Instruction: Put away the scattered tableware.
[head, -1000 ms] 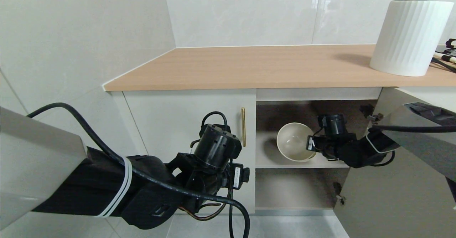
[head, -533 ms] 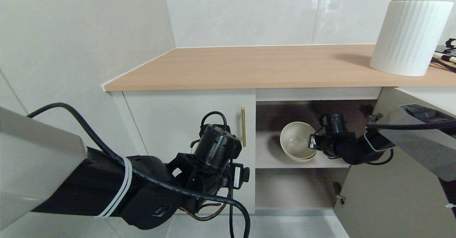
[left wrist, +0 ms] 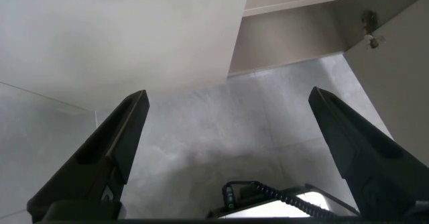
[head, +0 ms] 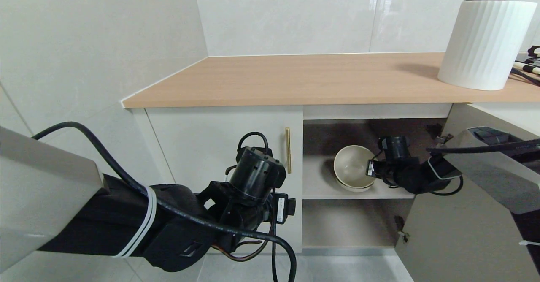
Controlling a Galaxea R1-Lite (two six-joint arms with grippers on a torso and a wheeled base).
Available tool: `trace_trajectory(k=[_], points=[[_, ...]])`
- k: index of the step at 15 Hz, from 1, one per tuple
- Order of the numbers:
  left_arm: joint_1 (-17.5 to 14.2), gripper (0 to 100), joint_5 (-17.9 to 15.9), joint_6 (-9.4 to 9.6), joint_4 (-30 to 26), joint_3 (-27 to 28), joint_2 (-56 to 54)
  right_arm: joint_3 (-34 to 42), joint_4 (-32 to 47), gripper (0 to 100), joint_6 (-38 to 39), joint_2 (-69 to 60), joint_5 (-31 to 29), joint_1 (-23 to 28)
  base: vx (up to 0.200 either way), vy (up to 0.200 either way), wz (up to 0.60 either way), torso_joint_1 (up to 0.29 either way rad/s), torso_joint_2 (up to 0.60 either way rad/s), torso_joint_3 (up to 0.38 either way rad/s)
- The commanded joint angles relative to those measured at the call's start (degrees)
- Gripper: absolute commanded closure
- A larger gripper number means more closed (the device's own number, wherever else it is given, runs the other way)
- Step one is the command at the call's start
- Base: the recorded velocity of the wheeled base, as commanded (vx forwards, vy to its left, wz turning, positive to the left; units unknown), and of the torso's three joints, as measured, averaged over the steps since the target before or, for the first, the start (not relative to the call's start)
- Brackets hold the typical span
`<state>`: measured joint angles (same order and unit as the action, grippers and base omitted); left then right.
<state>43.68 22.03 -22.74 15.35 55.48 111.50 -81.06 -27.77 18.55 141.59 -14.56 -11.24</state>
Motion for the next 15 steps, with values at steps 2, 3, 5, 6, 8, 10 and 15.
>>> trace_trajectory(k=[2, 3, 5, 6, 8, 10, 15], points=[[0.0, 0, 0.0, -0.03, 0.0, 0.0, 0.0, -0.6, 0.4, 100, 0.0, 0.4, 0.0, 0.0, 0.0, 0.0, 0.0, 0.0, 0.0, 0.0], [0.0, 0, 0.0, -0.03, 0.0, 0.0, 0.0, -1.4, 1.2, 100, 0.0, 0.5, 0.0, 0.1, 0.0, 0.0, 0.0, 0.0, 0.0, 0.0], [0.0, 0, 0.0, -0.03, 0.0, 0.1, 0.3, -1.6, 2.2, 100, 0.0, 0.5, 0.1, 0.0, 0.0, 0.0, 0.0, 0.0, 0.0, 0.0], [0.0, 0, 0.0, -0.03, 0.0, 0.1, 0.3, -1.7, 2.2, 100, 0.0, 0.6, 0.0, 0.0, 0.0, 0.0, 0.0, 0.0, 0.0, 0.0], [0.0, 0, 0.0, -0.03, 0.2, 0.0, 0.3, -1.8, 2.3, 100, 0.0, 0.9, 0.0, 0.0, 0.0, 0.0, 0.0, 0.0, 0.0, 0.0], [0.0, 0, 0.0, -0.03, 0.3, 0.0, 0.3, -2.0, 2.4, 100, 0.0, 1.0, 0.0, 0.0, 0.0, 0.0, 0.0, 0.0, 0.0, 0.0], [0.0, 0, 0.0, -0.03, 0.3, 0.0, 0.3, -2.2, 2.5, 100, 0.0, 1.5, -0.1, 0.0, 0.0, 0.0, 0.0, 0.0, 0.0, 0.0]])
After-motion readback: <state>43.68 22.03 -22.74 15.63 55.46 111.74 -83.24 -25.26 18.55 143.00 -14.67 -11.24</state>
